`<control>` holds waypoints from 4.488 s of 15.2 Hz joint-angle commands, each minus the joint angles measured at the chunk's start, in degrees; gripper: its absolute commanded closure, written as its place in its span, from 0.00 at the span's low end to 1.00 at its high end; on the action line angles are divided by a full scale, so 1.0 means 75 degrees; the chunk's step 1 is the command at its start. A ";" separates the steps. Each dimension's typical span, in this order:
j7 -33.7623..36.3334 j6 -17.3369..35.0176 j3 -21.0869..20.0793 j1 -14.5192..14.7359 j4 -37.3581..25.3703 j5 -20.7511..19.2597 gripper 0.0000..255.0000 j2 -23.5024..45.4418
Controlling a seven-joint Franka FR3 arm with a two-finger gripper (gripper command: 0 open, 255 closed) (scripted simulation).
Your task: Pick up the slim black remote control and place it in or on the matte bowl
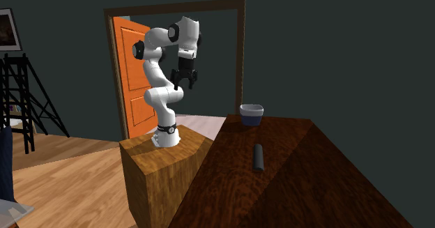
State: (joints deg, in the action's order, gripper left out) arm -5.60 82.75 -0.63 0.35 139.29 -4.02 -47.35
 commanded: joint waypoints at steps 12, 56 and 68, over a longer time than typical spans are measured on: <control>0.2912 0.1971 -0.1048 -0.0311 -0.0723 0.1236 0.00 0.2772; 0.8130 0.4699 -0.1093 -0.0442 -0.6232 0.1680 1.00 1.0441; 0.8196 0.4306 -0.1102 -0.0452 -0.6400 0.1682 1.00 1.0209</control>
State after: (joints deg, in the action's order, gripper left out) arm 55.74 115.85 -8.89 -3.04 91.93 8.62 29.38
